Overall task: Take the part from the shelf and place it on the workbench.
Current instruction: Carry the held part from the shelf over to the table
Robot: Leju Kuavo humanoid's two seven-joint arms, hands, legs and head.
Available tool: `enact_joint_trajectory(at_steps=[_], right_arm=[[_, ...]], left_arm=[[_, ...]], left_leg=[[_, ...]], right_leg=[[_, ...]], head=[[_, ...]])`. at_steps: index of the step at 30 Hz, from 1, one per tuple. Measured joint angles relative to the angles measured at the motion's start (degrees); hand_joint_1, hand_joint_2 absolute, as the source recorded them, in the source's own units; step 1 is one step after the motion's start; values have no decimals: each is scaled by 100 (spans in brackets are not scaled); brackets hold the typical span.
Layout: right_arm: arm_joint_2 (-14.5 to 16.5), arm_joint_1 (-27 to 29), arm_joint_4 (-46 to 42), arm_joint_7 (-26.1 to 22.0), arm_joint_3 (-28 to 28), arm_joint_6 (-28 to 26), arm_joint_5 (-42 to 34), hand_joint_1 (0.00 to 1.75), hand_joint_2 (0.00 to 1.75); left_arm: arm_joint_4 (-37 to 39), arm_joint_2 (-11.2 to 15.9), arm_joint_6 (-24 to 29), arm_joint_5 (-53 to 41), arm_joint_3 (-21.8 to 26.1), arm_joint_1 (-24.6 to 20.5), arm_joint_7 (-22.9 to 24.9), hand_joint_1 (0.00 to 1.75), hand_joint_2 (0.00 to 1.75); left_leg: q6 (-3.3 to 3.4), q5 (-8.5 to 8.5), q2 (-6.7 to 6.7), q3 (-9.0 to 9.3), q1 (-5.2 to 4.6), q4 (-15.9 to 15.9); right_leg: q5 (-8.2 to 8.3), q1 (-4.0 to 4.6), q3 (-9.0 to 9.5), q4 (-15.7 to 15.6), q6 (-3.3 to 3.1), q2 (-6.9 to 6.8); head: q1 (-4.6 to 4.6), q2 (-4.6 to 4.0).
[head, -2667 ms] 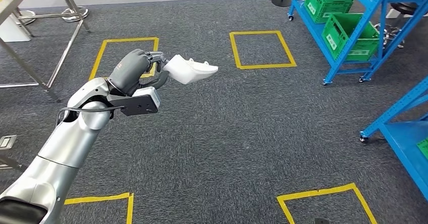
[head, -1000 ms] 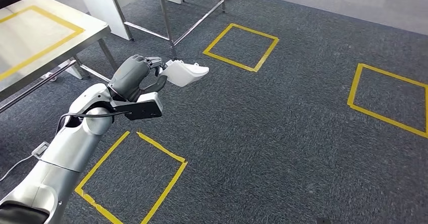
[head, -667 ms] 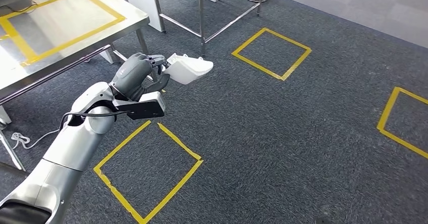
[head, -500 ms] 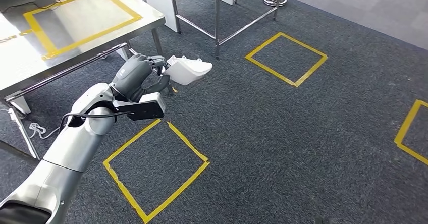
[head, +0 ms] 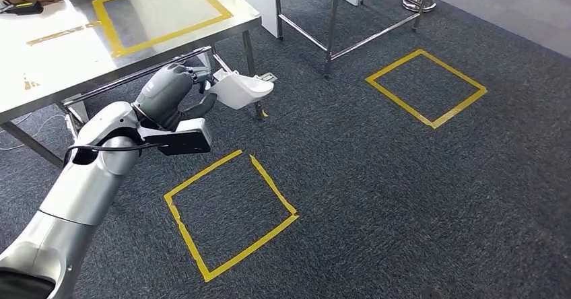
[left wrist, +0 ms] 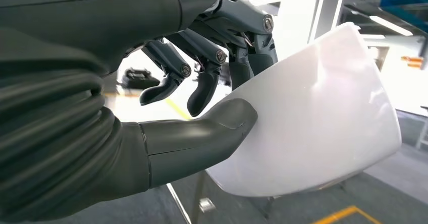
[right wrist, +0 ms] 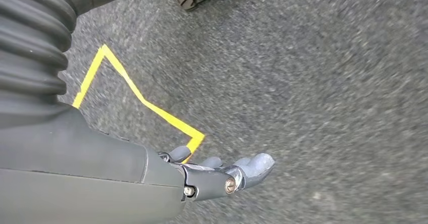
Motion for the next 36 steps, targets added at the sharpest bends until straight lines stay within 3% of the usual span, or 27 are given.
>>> enact_joint_trajectory(at_steps=[1,2,3,4,6,7,9,10,11,12,14,16,18,19,20,21,23,25,26,28,29,30,32,34,35,36], right_arm=[[1,-2,0,1,0,0,1,0,175],[2,-9,0,-1,0,0,0,0,175],[1,-19,0,-5,0,0,-1,0,175],[0,-31,0,-16,0,1,-2,0,175],[2,-42,0,-45,0,5,-4,0,175],[0,-38,0,-55,0,8,-5,0,175],[-7,-25,0,-48,0,9,-4,0,175],[-12,-23,0,-41,0,9,-3,0,175],[-15,-25,0,-34,0,9,-2,0,175],[-17,-28,0,-27,0,9,-2,0,175],[-21,-30,0,4,0,10,1,0,175],[-24,-35,0,34,0,17,11,0,175],[-25,-55,0,34,2,30,25,0,175],[-23,-69,0,31,5,40,28,0,175],[-21,-80,0,28,8,51,32,0,175],[-20,-83,0,27,10,63,34,0,175],[-21,-69,0,27,11,74,34,0,175],[-25,-56,0,22,11,78,33,0,175],[-26,-56,0,16,11,79,33,0,175],[-27,-60,0,2,11,83,33,0,175],[-27,-60,0,-1,11,83,33,0,175],[-27,-61,0,-1,11,83,32,0,175],[-27,-71,0,1,11,78,23,0,175],[-26,-95,0,1,11,75,16,0,175],[-25,-106,0,1,11,77,16,0,175],[-22,-112,0,0,11,79,17,0,175]], left_arm=[[-11,-1,-56,-11,-4,-94,3,175,175],[-16,1,-106,-20,-9,-182,5,175,175],[-25,3,-151,-26,-16,-257,4,175,175],[-48,5,-199,-23,-23,-328,0,175,175],[-106,-25,-316,2,-49,-462,-1,175,175],[-138,-59,-389,19,-72,-526,5,175,175],[-176,-130,-545,50,-134,-635,40,175,175],[-187,-157,-611,65,-160,-682,63,175,175],[-194,-175,-658,78,-179,-722,84,175,175],[-202,-188,-680,92,-191,-760,97,175,175],[-221,-221,-698,139,-215,-859,112,175,175],[-236,-260,-699,199,-258,-977,113,175,175],[-243,-278,-699,241,-303,-1054,113,175,175],[-247,-278,-699,253,-319,-1071,113,175,175],[-252,-275,-699,261,-333,-1092,113,175,175],[-259,-274,-699,264,-349,-1115,115,175,175],[-271,-280,-699,267,-390,-1149,115,175,175],[-274,-285,-699,280,-434,-1151,111,175,175],[-273,-283,-699,299,-456,-1150,109,175,175],[-277,-279,-695,368,-493,-1157,108,175,175],[-282,-279,-690,411,-510,-1172,108,175,175],[-290,-286,-685,450,-530,-1196,109,175,175],[-302,-296,-677,499,-564,-1243,114,175,175],[-314,-280,-674,517,-593,-1265,121,175,175],[-320,-262,-671,523,-605,-1280,122,175,175],[-324,-247,-668,531,-617,-1301,125,175,175]], left_leg=[[46,6,69,65,-35,-135],[75,-11,36,73,-55,-162],[102,4,-58,74,-39,-181],[125,20,-145,89,-23,-210],[185,54,-290,122,30,-267],[204,60,-368,123,46,-277],[225,59,-539,116,55,-269],[224,57,-636,115,58,-260],[218,54,-725,115,62,-247],[206,48,-809,115,69,-231],[155,25,-978,95,81,-175],[80,17,-1128,52,87,-137],[2,44,-1258,23,97,-158],[-29,47,-1259,10,100,-160],[-59,7,-1154,-28,89,-100],[-85,-87,-985,-112,77,61],[-124,-405,-598,-428,73,709],[-146,-598,-473,-747,101,1333],[-147,-555,-453,-780,111,1388],[-116,-220,-361,-493,109,848],[-79,-79,-224,-272,81,441],[-30,19,-112,-89,52,108],[54,34,-27,49,1,-167],[114,56,-196,58,14,-204],[142,70,-269,75,33,-235],[170,88,-337,94,57,-266]], right_leg=[[-17,13,18,-5,25,-78],[-29,24,35,-17,52,-157],[-41,30,61,-31,81,-225],[-65,24,79,-18,116,-180],[-228,-2,-29,250,188,178],[-375,-23,-185,561,219,402],[-656,-34,-593,1303,261,570],[-676,-36,-738,1522,274,586],[-578,-40,-780,1518,281,593],[-380,-49,-701,1274,284,617],[23,-84,-386,498,294,823],[150,-102,-193,53,265,986],[141,-91,-164,13,188,911],[153,-93,-146,-2,149,843],[164,-100,-127,-20,105,779],[172,-108,-110,-38,66,709],[162,-94,-94,-49,12,566],[141,-84,-84,-48,-6,406],[129,-82,-72,-47,-5,329],[91,-77,-20,-47,11,181],[67,-67,13,-48,29,110],[42,-51,41,-46,53,42],[5,-23,81,-55,112,-95],[-23,-20,124,-75,171,-217],[-60,-28,134,-47,204,-154],[-144,-40,91,75,233,-3]], head=[[3,0],[6,0],[9,0],[13,0],[25,0],[34,0],[50,0],[55,0],[57,0],[57,0],[58,0],[59,0],[58,0],[61,0],[49,0],[38,0],[14,0],[12,0],[12,0],[11,0],[12,0],[14,0],[23,0],[30,0],[32,0],[35,0]])
